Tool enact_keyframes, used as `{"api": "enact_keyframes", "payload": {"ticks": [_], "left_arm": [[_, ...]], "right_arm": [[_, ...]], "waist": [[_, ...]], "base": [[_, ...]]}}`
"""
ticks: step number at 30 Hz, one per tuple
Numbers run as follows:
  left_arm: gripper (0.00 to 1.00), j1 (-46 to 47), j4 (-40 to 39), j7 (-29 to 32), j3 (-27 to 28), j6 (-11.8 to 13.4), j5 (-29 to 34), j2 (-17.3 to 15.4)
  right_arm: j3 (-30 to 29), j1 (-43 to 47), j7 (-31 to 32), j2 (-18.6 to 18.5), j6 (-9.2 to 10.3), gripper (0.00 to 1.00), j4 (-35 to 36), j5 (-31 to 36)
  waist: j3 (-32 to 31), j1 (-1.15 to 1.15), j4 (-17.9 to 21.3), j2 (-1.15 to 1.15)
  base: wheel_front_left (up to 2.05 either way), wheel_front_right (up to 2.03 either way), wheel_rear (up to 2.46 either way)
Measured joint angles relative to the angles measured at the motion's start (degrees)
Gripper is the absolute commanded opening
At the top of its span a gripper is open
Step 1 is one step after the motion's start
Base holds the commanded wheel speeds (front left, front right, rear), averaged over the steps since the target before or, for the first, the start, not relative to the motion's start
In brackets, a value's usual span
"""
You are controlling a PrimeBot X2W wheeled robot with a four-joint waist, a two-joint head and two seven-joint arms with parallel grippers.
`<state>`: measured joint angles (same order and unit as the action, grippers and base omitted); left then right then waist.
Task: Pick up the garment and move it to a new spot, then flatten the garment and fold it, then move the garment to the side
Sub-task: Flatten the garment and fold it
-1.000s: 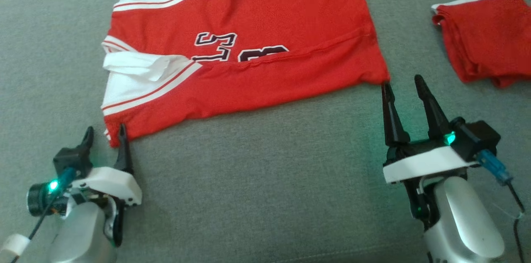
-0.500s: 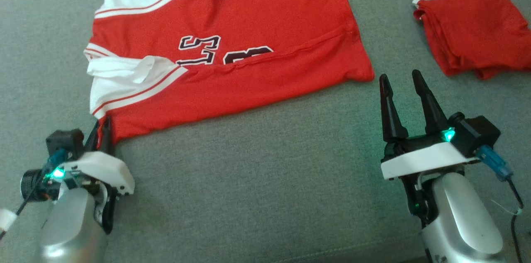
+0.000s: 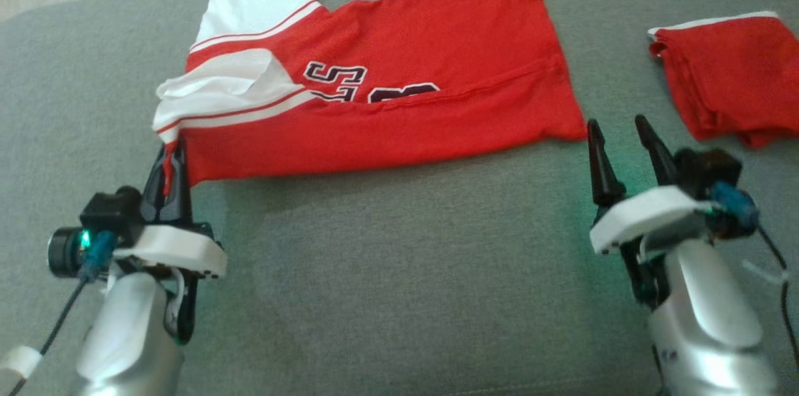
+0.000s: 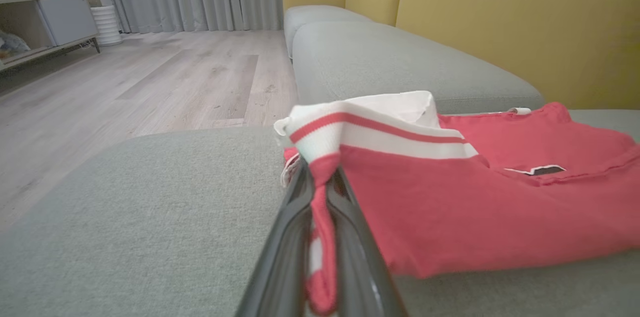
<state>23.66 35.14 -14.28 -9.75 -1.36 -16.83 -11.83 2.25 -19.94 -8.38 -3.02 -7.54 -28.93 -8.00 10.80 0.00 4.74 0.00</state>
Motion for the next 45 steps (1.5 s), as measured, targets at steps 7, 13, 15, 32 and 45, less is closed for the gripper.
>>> {"api": "enact_keyframes", "payload": {"ticks": [7, 13, 15, 32, 45], "left_arm": [[0.00, -1.55, -4.87, -0.01, -1.92, -0.22, 1.53, 0.77], [0.00, -1.47, -6.97, -0.01, -3.35, -0.23, 2.37, 1.57], [0.00, -1.36, -7.40, -0.01, -3.48, -0.24, 2.37, 1.68], [0.00, -1.99, -3.97, 0.12, -3.72, -0.67, 2.66, 1.19], [0.00, -13.35, -7.46, 8.46, -4.99, -2.26, -0.89, -1.54]], "right_arm": [[-3.14, -8.15, 6.83, -0.03, 0.00, 1.00, -9.36, 1.52], [-4.61, -14.13, 12.71, -0.04, 0.00, 1.00, -19.29, 5.80], [-5.28, -15.99, 14.24, -0.07, 0.00, 1.00, -21.65, 7.46], [-7.98, -17.42, 12.33, -0.21, 0.00, 0.00, -27.02, 17.62], [-6.68, -8.21, 15.32, 0.05, 0.00, 0.00, -23.56, 11.57]], "waist": [[1.89, 0.00, -1.92, 0.00], [3.86, -0.01, -3.64, 0.00], [4.34, 0.00, -4.24, 0.00], [1.25, 0.00, -4.20, 0.00], [-7.02, 0.01, -1.77, 0.00]], "base": [[0.00, 0.00, 0.00], [0.00, 0.00, 0.00], [0.00, 0.00, 0.00], [0.00, 0.00, 0.00], [0.00, 0.00, 0.00]]}}
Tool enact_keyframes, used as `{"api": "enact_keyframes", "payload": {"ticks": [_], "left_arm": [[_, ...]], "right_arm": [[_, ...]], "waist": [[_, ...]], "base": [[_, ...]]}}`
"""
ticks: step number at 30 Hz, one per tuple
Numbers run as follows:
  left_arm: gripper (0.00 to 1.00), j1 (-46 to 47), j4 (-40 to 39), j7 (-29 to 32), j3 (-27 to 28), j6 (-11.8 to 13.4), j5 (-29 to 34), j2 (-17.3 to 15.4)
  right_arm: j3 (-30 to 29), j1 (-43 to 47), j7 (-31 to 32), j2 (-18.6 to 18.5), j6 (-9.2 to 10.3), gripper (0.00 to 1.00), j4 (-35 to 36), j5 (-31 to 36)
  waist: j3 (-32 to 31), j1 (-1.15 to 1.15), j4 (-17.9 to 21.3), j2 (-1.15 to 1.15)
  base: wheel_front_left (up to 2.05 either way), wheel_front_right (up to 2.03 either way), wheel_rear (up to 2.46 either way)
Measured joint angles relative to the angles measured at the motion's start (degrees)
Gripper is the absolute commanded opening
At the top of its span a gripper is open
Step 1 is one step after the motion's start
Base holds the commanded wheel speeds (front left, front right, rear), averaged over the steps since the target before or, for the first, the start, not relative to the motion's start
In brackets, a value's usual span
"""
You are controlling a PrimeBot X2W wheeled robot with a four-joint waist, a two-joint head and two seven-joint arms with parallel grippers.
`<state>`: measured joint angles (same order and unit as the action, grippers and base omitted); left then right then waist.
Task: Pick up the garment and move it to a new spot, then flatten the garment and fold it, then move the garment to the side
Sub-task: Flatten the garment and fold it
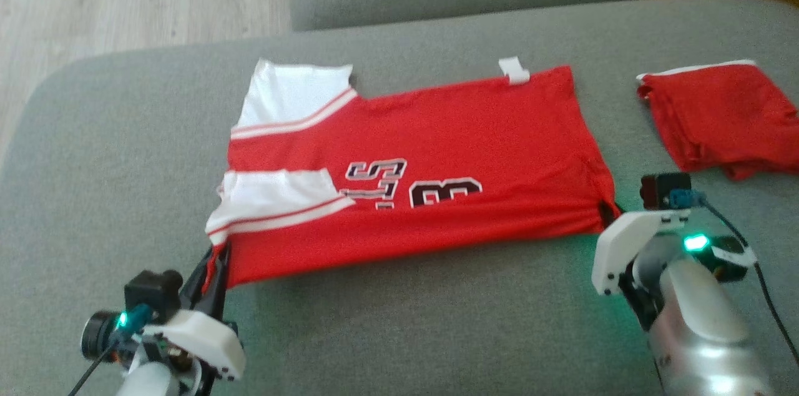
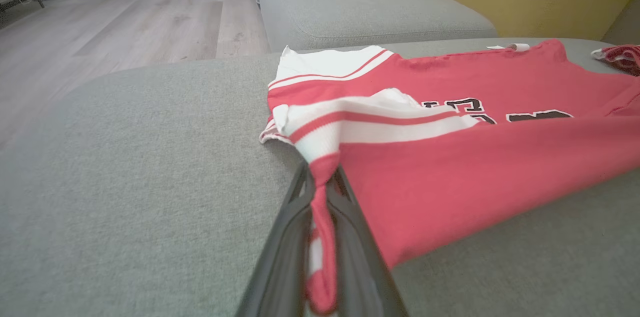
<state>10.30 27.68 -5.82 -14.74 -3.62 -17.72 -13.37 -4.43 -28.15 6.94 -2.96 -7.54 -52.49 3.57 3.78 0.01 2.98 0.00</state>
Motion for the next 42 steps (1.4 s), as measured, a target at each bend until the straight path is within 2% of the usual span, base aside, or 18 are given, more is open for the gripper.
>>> {"api": "enact_keyframes", "payload": {"ticks": [5, 10, 19, 20, 21, 22, 27, 33, 37, 40, 42], "left_arm": [[0.00, -4.94, -6.55, 5.88, -0.08, -0.44, -1.71, -1.85], [0.00, -10.21, -13.07, 12.05, -0.54, -0.44, -3.32, -3.34], [0.00, -12.18, -16.68, 14.89, -1.77, 0.09, -4.15, -3.96], [0.00, -12.18, -16.79, 14.90, -1.81, 0.10, -4.15, -3.93], [0.54, -12.18, -16.83, 14.78, -1.80, 0.27, -4.15, -3.92], [1.00, -12.17, -16.90, 14.45, -1.80, 0.74, -4.14, -3.88], [1.00, -11.83, -17.11, 10.70, -1.21, 2.23, -4.08, -3.33], [1.00, -8.81, -18.90, 1.60, 0.44, 3.13, -3.43, -1.90], [1.00, -3.94, -20.36, -5.10, 1.68, 3.10, -2.52, -1.11], [1.00, -0.59, -20.64, -7.11, 1.89, 3.03, -1.78, -0.70], [1.00, 1.85, -20.35, -7.44, 1.70, 1.94, -0.91, -0.94]], "right_arm": [[0.33, 5.36, 3.78, 0.18, 0.00, 0.00, 5.50, -1.27], [1.00, 12.54, 9.85, 0.18, 0.00, 0.00, 14.92, -2.72], [1.10, 19.61, 15.56, 0.20, 0.00, 0.00, 26.18, -4.16], [0.77, 19.95, 15.78, 0.23, 0.00, 0.29, 26.94, -4.17], [0.47, 20.28, 15.74, 0.24, 0.00, 1.00, 27.89, -4.16], [-0.02, 20.58, 15.66, 0.29, 0.00, 1.00, 28.82, -4.30], [-1.34, 20.63, 10.77, 0.29, 0.00, 1.00, 33.05, -6.43], [0.70, 20.34, -0.45, 0.29, 0.00, 1.00, 35.62, -10.16], [2.41, 18.67, -8.64, 0.31, 0.00, 1.00, 36.17, -11.32], [2.90, 16.85, -13.47, 0.29, 0.00, 1.00, 36.01, -12.40], [3.52, 15.94, -15.86, 0.29, 0.00, 1.00, 35.80, -12.94]], "waist": [[-2.92, 0.00, 0.70, 0.00], [-4.52, 0.00, 0.97, 0.00], [-4.60, -0.01, 1.00, 0.00], [-4.54, -0.01, 0.98, 0.00], [-4.47, -0.01, 0.94, 0.00], [-4.38, -0.01, 0.92, 0.00], [-3.82, -0.01, 1.03, 0.00], [-2.13, -0.01, 1.63, 0.00], [0.09, -0.01, 2.18, 0.00], [2.15, -0.02, 2.79, 0.00], [3.71, -0.02, 3.26, 0.00]], "base": [[0.00, 0.00, 0.00], [0.00, 0.00, 0.00], [0.00, 0.00, 0.00], [0.00, 0.00, 0.00], [0.00, 0.00, 0.00], [0.00, 0.00, 0.00], [0.00, 0.00, 0.00], [0.00, 0.00, 0.00], [0.00, 0.00, 0.00], [0.00, 0.00, 0.00], [0.00, 0.00, 0.00]]}}
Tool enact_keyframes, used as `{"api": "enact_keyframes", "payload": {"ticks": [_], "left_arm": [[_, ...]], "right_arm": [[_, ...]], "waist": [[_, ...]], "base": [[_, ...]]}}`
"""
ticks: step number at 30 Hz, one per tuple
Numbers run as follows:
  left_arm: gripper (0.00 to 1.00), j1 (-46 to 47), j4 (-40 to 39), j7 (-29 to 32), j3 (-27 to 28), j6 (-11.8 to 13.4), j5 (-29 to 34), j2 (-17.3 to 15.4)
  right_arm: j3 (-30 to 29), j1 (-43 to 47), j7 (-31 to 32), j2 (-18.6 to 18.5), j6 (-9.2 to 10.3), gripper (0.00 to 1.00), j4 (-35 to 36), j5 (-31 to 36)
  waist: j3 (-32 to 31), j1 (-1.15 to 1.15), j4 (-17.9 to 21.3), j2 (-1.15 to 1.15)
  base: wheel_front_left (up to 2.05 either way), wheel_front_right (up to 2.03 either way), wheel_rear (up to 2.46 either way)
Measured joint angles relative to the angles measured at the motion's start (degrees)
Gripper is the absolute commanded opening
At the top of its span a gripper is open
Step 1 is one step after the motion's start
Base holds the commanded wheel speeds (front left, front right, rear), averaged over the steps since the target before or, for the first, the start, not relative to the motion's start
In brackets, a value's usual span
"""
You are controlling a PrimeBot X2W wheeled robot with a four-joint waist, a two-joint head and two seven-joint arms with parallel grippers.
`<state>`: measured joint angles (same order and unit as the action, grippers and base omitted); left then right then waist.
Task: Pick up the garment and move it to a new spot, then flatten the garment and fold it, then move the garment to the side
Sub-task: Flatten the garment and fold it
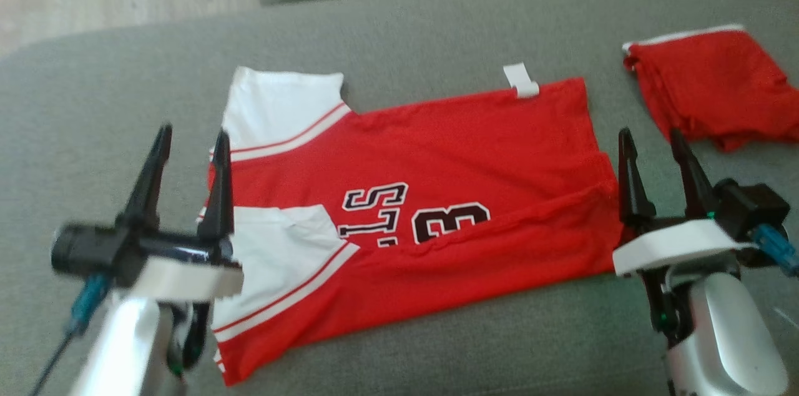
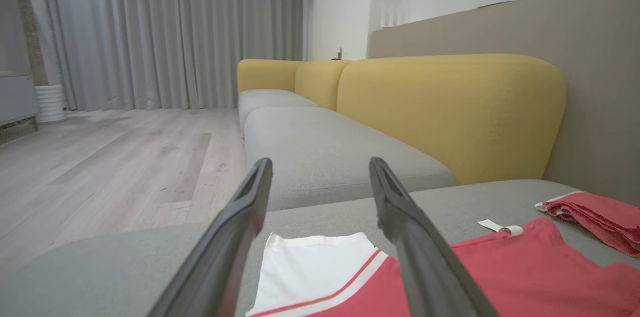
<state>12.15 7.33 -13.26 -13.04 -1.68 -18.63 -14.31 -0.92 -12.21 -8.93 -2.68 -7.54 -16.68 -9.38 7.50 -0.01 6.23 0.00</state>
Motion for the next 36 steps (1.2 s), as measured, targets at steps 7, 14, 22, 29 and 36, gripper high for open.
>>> {"api": "enact_keyframes", "payload": {"ticks": [7, 14, 22, 29, 36], "left_arm": [[1.00, 14.01, 7.13, 7.71, -4.49, -4.64, 2.08, -5.37], [1.00, 28.56, 16.73, 22.93, -18.51, -5.91, -8.55, -14.10], [1.00, 38.09, 28.96, 25.87, -24.41, -5.91, -16.01, -18.52], [1.00, 44.42, 38.99, 27.07, -24.05, -5.91, -18.87, -18.18], [0.33, 48.62, 40.83, 30.14, -25.86, -5.91, -24.53, -17.46]], "right_arm": [[1.13, -4.08, -3.28, 0.00, 0.00, 1.00, -0.62, -0.94], [4.76, -7.60, -4.04, -0.03, 0.00, 1.00, -1.22, -6.49], [8.06, -9.76, -4.87, -0.04, 0.00, 1.00, 0.22, -7.21], [8.10, -10.35, -5.27, -0.04, 0.00, 1.00, 1.05, -7.28], [7.62, -11.29, -5.31, -0.04, 0.00, 1.00, 1.36, -7.45]], "waist": [[5.62, -0.01, 1.65, 0.00], [11.64, -0.01, 4.38, 0.00], [16.34, 0.00, 7.90, 0.00], [19.73, 0.00, 9.50, 0.00], [21.72, 0.00, 10.03, 0.00]], "base": [[0.00, 0.00, 0.00], [0.00, 0.00, 0.00], [0.00, 0.00, 0.00], [0.00, 0.00, 0.00], [0.00, 0.00, 0.00]]}}
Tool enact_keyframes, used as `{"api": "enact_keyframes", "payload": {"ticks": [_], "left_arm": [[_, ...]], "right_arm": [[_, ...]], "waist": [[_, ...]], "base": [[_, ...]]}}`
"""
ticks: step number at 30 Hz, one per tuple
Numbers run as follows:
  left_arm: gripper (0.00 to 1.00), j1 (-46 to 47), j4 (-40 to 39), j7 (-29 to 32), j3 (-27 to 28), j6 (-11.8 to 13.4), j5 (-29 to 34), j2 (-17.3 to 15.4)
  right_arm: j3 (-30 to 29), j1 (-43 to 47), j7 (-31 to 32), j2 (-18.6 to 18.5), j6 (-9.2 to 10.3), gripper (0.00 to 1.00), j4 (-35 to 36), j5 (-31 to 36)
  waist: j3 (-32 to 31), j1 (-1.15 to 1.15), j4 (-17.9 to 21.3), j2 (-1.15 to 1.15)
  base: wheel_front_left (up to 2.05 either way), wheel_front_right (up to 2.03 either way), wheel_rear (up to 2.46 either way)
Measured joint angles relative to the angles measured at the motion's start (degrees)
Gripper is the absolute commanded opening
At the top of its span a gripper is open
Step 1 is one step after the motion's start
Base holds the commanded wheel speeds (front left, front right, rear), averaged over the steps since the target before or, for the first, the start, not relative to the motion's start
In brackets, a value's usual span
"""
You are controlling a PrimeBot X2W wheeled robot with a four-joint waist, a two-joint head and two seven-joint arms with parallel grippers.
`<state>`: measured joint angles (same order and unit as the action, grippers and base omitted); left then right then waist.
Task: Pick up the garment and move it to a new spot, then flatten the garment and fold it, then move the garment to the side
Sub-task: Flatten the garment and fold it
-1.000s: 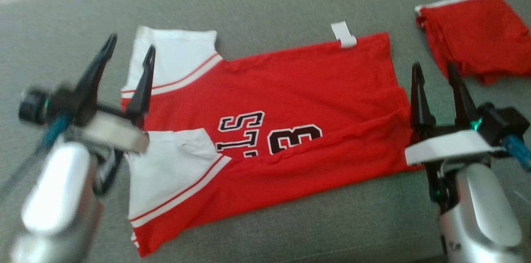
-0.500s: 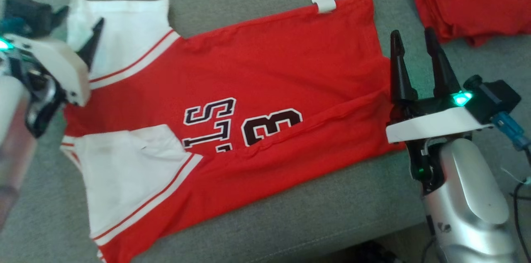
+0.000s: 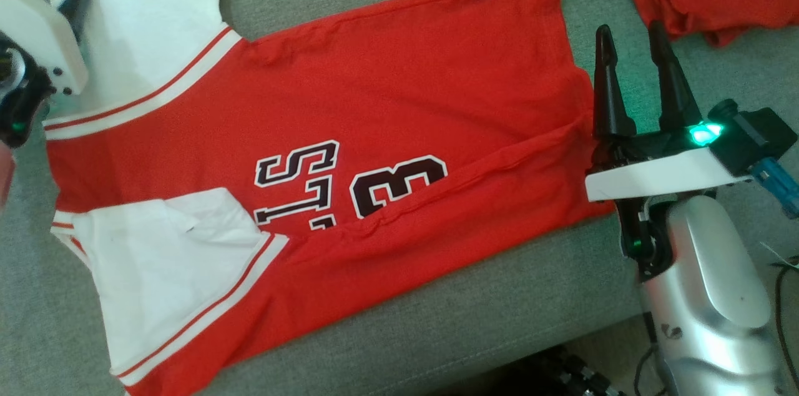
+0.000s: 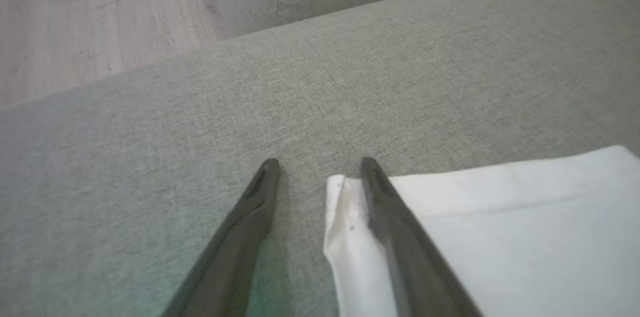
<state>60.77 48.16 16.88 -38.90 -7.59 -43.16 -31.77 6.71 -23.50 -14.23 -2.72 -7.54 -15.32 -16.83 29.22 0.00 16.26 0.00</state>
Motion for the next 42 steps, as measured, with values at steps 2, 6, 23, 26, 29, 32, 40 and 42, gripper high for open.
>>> {"api": "enact_keyframes", "payload": {"ticks": [2, 6, 23, 26, 29, 32, 40, 42], "left_arm": [[0.00, 0.43, -0.45, 1.34, -0.86, 0.00, -2.10, -0.01], [0.00, 0.35, -0.78, -1.46, -3.35, 0.00, -3.25, -0.04], [0.00, -5.95, -10.04, -23.68, -9.32, 0.00, -4.19, 3.34], [0.00, -8.53, -13.38, -24.61, -10.13, 0.02, -4.15, 3.32], [0.00, -10.87, -16.96, -24.77, -11.34, 0.59, -3.47, 3.00], [0.00, -13.11, -21.28, -24.32, -11.92, 1.13, -3.31, 2.65], [0.00, -14.92, -31.08, -21.41, -13.25, 3.77, -3.39, 1.26], [0.00, -14.94, -32.71, -21.02, -13.27, 4.14, -3.39, 0.98]], "right_arm": [[-0.02, -0.07, -0.11, 0.00, 0.00, 1.00, 0.00, 0.00], [-0.99, -0.58, -0.14, 0.00, 0.00, 1.00, -0.22, 0.27], [-13.74, -0.63, 10.33, -0.04, 0.00, 1.00, -3.36, 12.65], [-15.29, -1.77, 14.39, -0.02, 0.00, 1.00, -5.71, 15.88], [-16.49, -5.11, 18.46, -0.04, 0.00, 1.00, -8.58, 18.01], [-17.03, -8.38, 21.87, -0.09, 0.00, 1.00, -12.19, 19.61], [-18.56, -14.63, 28.26, -3.19, 0.00, 1.00, -24.31, 23.09], [-19.25, -16.41, 28.29, -3.97, 0.00, 1.00, -26.68, 24.92]], "waist": [[0.14, 0.00, -0.12, 0.00], [-0.35, 0.00, -0.77, 0.00], [-9.46, 0.01, -9.30, 0.00], [-10.77, 0.01, -11.64, 0.00], [-11.70, 0.01, -13.80, 0.00], [-12.30, 0.02, -15.55, 0.00], [-11.56, 0.00, -18.28, 0.00], [-11.04, 0.00, -18.59, 0.00]], "base": [[0.00, 0.00, 0.00], [0.00, 0.00, 0.00], [0.00, 0.00, 0.00], [0.00, 0.00, 0.00], [0.00, 0.00, 0.00], [0.00, 0.00, 0.00], [0.00, 0.00, 0.00], [0.00, 0.00, 0.00]]}}
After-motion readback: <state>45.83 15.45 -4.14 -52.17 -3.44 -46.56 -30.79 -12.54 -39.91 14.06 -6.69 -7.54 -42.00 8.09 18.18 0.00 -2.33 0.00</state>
